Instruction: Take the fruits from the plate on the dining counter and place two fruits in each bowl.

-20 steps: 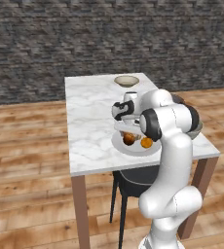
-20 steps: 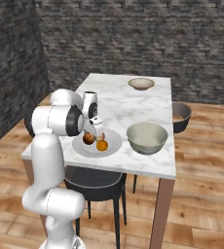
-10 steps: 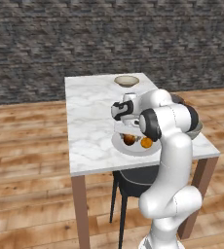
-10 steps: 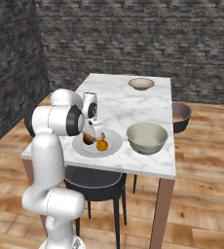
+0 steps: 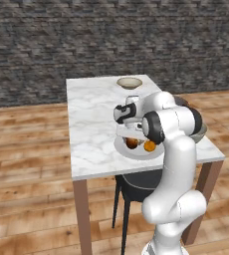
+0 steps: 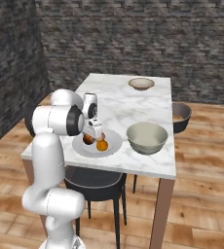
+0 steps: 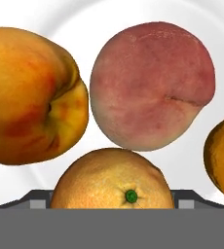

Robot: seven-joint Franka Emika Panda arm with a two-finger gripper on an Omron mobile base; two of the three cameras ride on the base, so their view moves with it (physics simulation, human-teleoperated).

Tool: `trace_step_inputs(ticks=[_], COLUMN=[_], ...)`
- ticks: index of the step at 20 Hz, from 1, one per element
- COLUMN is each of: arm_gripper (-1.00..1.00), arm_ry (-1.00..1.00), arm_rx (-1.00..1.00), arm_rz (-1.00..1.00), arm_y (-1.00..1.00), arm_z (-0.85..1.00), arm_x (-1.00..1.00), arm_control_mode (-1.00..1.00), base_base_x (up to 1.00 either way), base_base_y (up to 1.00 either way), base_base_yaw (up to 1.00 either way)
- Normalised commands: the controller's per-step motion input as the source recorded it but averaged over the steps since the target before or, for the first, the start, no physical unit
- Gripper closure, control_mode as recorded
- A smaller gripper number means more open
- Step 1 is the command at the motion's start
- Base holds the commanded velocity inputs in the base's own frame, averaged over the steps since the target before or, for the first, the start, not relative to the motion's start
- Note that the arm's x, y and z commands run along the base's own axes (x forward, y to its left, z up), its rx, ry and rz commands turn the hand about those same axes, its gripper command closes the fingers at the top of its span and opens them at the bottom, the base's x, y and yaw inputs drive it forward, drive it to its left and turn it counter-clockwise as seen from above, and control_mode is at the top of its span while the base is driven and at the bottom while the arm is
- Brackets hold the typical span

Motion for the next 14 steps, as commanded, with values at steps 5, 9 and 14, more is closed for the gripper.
trace_step_inputs(ticks=[5,9,14], arm_gripper=[1.0,1.0,1.0], arm_ry=[-0.1,-0.24,-0.14], arm_rx=[-0.03,-0.11,-0.03], arm_rz=[0.0,0.04,0.1], arm_y=[-0.26,-0.42,-0.97], arm_z=[0.49,1.0,1.0], arm_x=[-0.67,-0.59,-0.01], arm_control_mode=[-1.0,-1.0,-1.0], base_base_x=[0.0,0.0,0.0], base_base_y=[0.0,0.0,0.0], base_base_yaw=[0.0,0.0,0.0])
